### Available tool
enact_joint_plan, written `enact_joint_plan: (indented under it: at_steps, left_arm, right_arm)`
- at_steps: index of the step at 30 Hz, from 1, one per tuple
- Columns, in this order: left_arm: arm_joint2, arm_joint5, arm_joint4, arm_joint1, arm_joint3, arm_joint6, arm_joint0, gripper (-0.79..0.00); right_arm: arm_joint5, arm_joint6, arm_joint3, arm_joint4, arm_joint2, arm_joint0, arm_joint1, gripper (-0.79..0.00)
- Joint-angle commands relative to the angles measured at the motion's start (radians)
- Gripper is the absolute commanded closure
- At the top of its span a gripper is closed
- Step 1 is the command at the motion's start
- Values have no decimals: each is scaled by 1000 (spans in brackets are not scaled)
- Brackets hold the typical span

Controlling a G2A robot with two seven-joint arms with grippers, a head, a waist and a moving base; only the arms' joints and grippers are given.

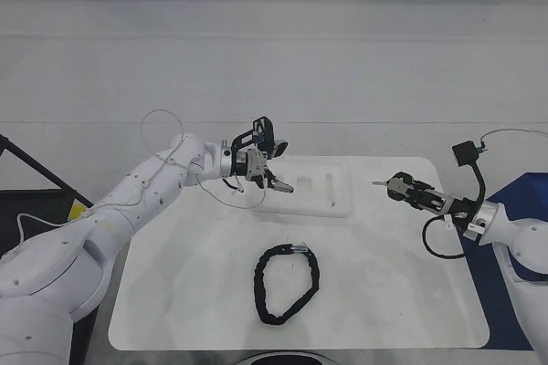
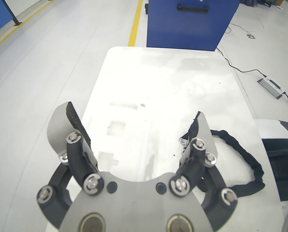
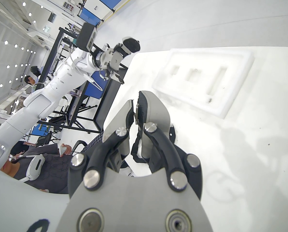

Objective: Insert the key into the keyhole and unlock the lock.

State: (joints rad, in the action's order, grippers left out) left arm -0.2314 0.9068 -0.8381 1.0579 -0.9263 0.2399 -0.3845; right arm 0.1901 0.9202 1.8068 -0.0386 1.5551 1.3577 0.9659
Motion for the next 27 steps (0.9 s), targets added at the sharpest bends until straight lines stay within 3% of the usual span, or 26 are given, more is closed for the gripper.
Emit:
enact_joint_plan:
  at_steps: [1, 13, 27]
  left_arm:
    - [-2, -27, -39, -2, -14, 24, -33, -785]
    - [-1, -97, -297, -12, -77, 58, -169, -785]
    - [-13, -43, -405, -8, -97, 148, -241, -785]
  right_arm:
    - [0, 0, 0, 0, 0, 0, 0, 0]
    - [0, 0, 0, 0, 0, 0, 0, 0]
    - [0, 0, 0, 0, 0, 0, 0, 0]
